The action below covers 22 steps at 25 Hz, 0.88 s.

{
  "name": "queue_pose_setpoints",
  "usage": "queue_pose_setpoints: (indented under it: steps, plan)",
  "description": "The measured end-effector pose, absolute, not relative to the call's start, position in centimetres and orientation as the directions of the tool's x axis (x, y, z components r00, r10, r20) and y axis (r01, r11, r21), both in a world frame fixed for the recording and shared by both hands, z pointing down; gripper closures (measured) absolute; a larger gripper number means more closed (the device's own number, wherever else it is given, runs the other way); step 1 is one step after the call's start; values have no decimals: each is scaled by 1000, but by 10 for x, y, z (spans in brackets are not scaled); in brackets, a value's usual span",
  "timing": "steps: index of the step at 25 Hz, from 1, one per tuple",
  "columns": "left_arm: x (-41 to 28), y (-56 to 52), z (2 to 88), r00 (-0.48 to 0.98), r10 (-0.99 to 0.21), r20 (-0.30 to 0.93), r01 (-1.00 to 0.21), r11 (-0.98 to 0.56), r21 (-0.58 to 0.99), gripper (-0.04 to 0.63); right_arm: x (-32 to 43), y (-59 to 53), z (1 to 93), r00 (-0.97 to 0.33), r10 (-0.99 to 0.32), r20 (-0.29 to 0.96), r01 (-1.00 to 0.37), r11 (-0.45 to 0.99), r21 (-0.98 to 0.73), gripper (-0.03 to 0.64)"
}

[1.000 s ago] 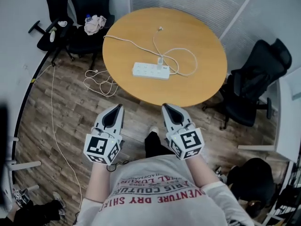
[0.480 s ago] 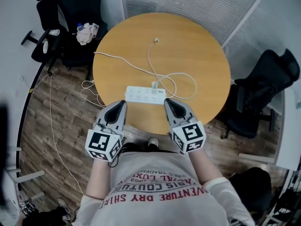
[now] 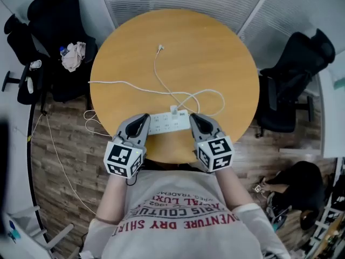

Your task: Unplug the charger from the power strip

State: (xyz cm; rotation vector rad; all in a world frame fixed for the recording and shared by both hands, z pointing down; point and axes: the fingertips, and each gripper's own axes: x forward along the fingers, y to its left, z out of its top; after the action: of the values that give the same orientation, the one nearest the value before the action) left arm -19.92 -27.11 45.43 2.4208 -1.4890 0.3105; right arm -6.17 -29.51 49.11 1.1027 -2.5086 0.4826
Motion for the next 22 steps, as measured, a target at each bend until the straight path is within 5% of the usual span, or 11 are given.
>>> queue_pose_setpoints:
  steps: [10, 22]
  plan:
    - [-178, -285, 534, 687, -569, 452, -687, -711, 149, 565, -69, -288, 542, -459, -667, 587, -875, 454, -168, 588]
    - [-152, -280, 642, 695, -385, 607, -587, -791, 170, 565, -87, -271, 601, -415, -550, 725, -887, 421, -189, 586]
